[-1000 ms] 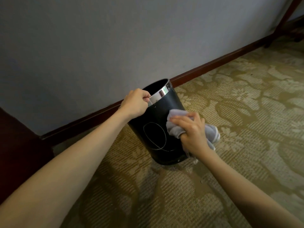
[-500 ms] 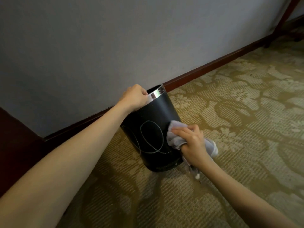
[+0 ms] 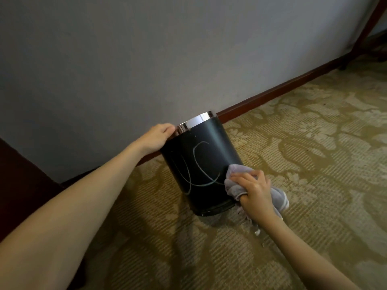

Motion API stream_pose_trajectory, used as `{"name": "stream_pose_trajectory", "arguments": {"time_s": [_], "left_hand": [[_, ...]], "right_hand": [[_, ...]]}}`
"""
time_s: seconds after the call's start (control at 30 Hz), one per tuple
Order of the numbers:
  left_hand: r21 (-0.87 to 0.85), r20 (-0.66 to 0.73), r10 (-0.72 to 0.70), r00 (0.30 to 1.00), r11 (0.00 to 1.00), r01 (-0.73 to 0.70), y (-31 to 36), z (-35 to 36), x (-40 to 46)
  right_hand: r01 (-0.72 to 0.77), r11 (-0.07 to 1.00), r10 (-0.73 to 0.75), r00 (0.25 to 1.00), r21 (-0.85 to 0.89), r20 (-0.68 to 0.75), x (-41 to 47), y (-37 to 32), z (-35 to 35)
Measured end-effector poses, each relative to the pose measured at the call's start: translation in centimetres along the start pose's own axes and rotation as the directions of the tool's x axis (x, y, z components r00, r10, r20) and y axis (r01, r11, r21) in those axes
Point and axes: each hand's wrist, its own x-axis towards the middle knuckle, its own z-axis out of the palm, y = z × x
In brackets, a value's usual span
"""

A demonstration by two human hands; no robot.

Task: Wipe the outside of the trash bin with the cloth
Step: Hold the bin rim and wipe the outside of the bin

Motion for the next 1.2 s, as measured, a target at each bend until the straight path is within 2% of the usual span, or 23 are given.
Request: {"name": "stream_pose_trajectory", "arguments": {"time_s": [0.2, 0.37, 0.5, 0.57, 0.7, 0.83, 0.9, 1.0, 1.13, 1.2], "left_hand": [[-0.139, -0.106, 0.030, 0.994, 0.989, -0.045, -1.0, 1.4, -0.9], [-0.135, -0.173, 0.043, 0.984, 0.989, -0.067, -0.9, 2.4, -0.5], [-0.091, -0.137, 0.073, 0.988, 0.992, -0.086, -0.3, 2.8, -0.2], [-0.063, -0.142, 0.071, 0.987, 0.995, -0.081, -0.2, 2.8, 0.3], [-0.073, -0.132, 0.027, 0.991, 0.997, -0.037, -0.5, 2.3, 0.9], [-0.090, -0.139, 0.011, 0.990, 0.996, -0.024, -0.3, 2.3, 1.4], [-0.082, -0.139, 0.032, 0.990, 0.996, -0.043, 0.3, 2.7, 1.5], [-0.055, -0.152, 0.062, 0.986, 0.996, -0.071, 1.5, 3.7, 1.6], [-0.014, -0.145, 0.075, 0.987, 0.997, -0.078, 2.7, 4.7, 1.9], [-0.017, -0.157, 0.053, 0.986, 0.998, -0.057, 2.6, 4.5, 1.9]], "right_hand": [[-0.025, 0.999, 0.026, 0.999, -0.033, 0.029, -0.8, -0.5, -0.7], [0.085, 0.992, -0.090, 0.995, 0.088, 0.048, 4.4, -3.0, -2.4], [0.048, 0.998, -0.048, 0.999, 0.035, 0.002, 9.6, -4.8, -2.7], [0.088, 0.996, -0.087, 0.996, 0.032, -0.018, 9.3, -4.8, -2.4], [0.128, 0.992, -0.128, 0.991, 0.001, 0.036, 4.2, -2.3, -1.5], [0.176, 0.984, -0.167, 0.962, -0.022, 0.217, -2.0, 0.4, -1.8], [0.166, 0.986, -0.159, 0.957, -0.008, 0.244, -1.3, 0.2, -3.0], [0.278, 0.959, -0.283, 0.949, 0.049, 0.141, 3.5, -1.6, -4.3], [0.097, 0.995, -0.098, 0.994, 0.026, 0.054, 9.0, -3.9, -4.5], [0.141, 0.990, -0.139, 0.987, -0.021, 0.076, 8.8, -3.6, -4.2]]}}
